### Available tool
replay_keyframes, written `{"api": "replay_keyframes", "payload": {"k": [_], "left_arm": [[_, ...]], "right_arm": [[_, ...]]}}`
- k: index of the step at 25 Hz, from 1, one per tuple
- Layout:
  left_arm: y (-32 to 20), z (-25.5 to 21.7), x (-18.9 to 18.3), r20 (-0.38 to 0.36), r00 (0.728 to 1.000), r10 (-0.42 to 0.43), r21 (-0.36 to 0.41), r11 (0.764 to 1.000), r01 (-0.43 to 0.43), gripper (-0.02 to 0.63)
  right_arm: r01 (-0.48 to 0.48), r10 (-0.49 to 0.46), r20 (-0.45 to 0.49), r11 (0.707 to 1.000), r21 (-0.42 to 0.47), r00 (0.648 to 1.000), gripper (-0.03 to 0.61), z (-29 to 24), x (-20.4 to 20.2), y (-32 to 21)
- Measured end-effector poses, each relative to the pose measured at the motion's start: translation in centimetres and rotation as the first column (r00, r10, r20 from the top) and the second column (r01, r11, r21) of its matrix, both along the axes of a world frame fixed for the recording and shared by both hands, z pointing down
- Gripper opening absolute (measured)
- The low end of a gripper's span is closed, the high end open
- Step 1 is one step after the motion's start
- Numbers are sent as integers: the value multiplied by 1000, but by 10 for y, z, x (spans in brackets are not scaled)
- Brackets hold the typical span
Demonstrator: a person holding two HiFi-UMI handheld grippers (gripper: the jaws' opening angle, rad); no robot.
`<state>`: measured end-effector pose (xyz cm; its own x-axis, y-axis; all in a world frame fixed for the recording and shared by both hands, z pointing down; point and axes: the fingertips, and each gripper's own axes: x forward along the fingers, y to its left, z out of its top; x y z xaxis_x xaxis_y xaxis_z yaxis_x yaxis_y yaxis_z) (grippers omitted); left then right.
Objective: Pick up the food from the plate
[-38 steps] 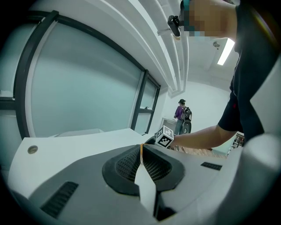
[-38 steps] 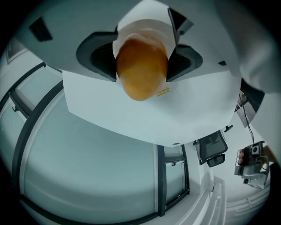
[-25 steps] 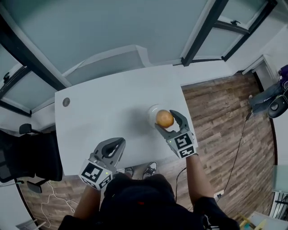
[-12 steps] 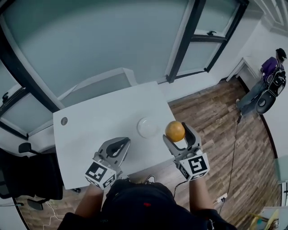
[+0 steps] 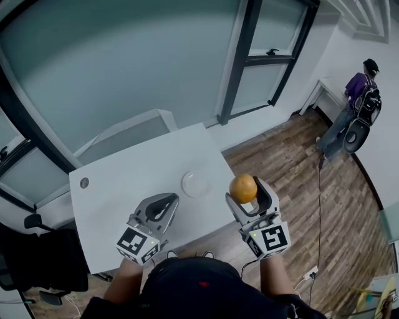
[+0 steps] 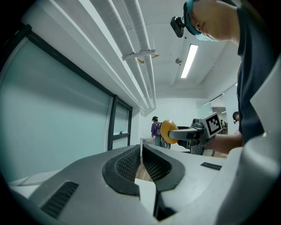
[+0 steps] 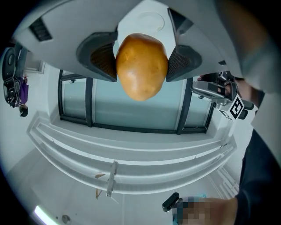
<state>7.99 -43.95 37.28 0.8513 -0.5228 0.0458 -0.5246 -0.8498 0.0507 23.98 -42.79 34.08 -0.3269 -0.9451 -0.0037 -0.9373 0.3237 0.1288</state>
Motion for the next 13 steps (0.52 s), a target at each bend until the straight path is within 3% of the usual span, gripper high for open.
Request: {"api": "replay_keyframes", "payload": {"k": [13], "left_arm": [[6,1,-4,3,1000,4,-4,1000,-4,34]], "right_arm": [[4,-4,2,1000,8,1000,368,-9,-4,3]]}}
